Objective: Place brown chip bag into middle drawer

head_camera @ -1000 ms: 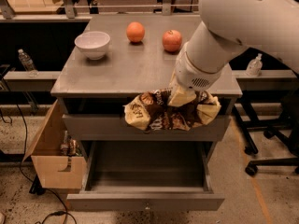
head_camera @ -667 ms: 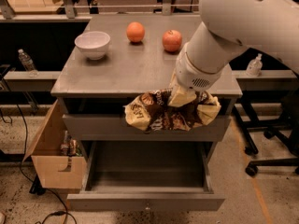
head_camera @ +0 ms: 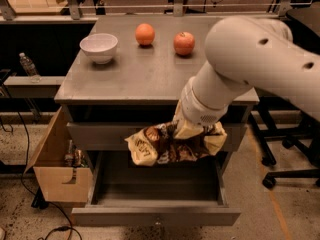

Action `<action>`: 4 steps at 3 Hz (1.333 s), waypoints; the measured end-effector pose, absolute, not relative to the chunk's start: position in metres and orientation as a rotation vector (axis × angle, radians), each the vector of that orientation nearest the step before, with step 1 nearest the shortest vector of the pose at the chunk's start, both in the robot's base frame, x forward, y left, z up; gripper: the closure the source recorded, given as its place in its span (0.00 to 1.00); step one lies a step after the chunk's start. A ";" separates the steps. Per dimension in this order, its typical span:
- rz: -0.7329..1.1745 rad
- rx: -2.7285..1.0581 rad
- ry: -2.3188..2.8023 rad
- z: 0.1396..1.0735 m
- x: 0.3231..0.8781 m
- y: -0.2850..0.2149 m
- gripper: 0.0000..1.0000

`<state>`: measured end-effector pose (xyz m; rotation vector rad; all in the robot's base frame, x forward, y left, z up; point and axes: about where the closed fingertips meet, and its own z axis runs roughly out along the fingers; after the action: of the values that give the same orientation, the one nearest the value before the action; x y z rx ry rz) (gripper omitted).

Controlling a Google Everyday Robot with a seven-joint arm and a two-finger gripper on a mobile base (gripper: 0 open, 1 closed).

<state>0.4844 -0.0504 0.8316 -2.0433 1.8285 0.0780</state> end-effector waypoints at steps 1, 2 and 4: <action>0.127 -2.069 1.792 0.794 0.470 -0.039 1.00; 0.167 -2.092 1.759 0.753 0.465 -0.018 1.00; 0.229 -2.064 1.780 0.682 0.470 0.006 1.00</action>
Offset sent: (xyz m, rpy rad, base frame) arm -0.0220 0.0581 -0.1291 0.0655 0.0508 0.1069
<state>0.4703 0.0061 0.6817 -2.0644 1.7796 0.2289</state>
